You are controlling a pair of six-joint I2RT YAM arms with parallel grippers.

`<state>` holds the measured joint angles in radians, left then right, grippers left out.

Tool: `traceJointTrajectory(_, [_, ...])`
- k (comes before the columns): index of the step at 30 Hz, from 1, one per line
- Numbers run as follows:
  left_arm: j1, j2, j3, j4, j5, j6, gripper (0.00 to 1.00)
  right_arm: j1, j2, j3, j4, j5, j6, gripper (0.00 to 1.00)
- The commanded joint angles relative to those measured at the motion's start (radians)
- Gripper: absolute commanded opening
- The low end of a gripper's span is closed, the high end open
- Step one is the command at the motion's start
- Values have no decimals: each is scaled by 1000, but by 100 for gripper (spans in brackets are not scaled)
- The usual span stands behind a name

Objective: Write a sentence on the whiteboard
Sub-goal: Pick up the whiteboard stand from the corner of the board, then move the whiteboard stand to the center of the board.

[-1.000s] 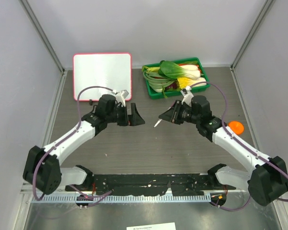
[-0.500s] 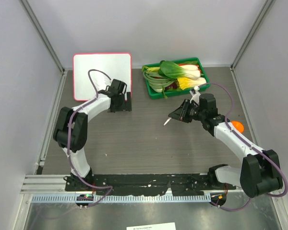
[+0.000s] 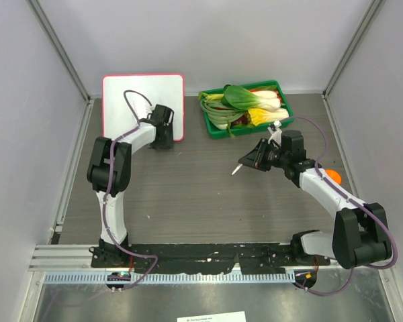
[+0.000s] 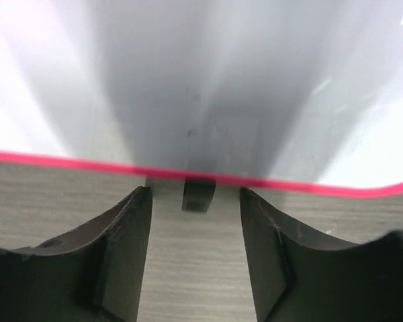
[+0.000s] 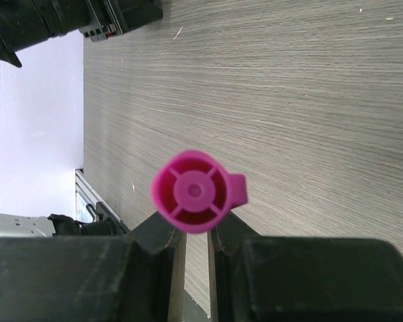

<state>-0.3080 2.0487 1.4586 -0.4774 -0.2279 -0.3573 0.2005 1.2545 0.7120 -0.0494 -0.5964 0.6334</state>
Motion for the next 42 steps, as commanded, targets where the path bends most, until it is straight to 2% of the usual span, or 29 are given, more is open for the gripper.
traceJointTrajectory(1, [18, 79, 66, 17, -4, 21, 52, -7, 19, 18, 80, -31, -12, 1])
traceJointTrajectory(4, [18, 113, 94, 16, 1, 18, 39, -10, 25, 23, 89, -42, -3, 1])
traceJointTrajectory(9, [18, 117, 100, 2, 4, 12, 6, -13, 8, 21, 86, -54, -5, 1])
traceJointTrajectory(11, [18, 97, 62, 6, 9, 4, 0, -15, -7, 18, 82, -52, -6, 1])
traceJointTrajectory(19, [10, -91, -206, 89, 74, -98, 0, -15, -76, -11, 71, -68, 6, 1])
traceJointTrajectory(26, [-92, -240, -426, 138, 65, -213, 0, -16, -167, -29, 16, -63, 3, 1])
traceJointTrajectory(34, [-364, -329, -530, 108, -27, -397, 0, -15, -296, -25, -59, -49, 5, 1])
traceJointTrajectory(42, [-638, -340, -505, 114, -65, -679, 0, -13, -449, 23, -248, 75, -67, 1])
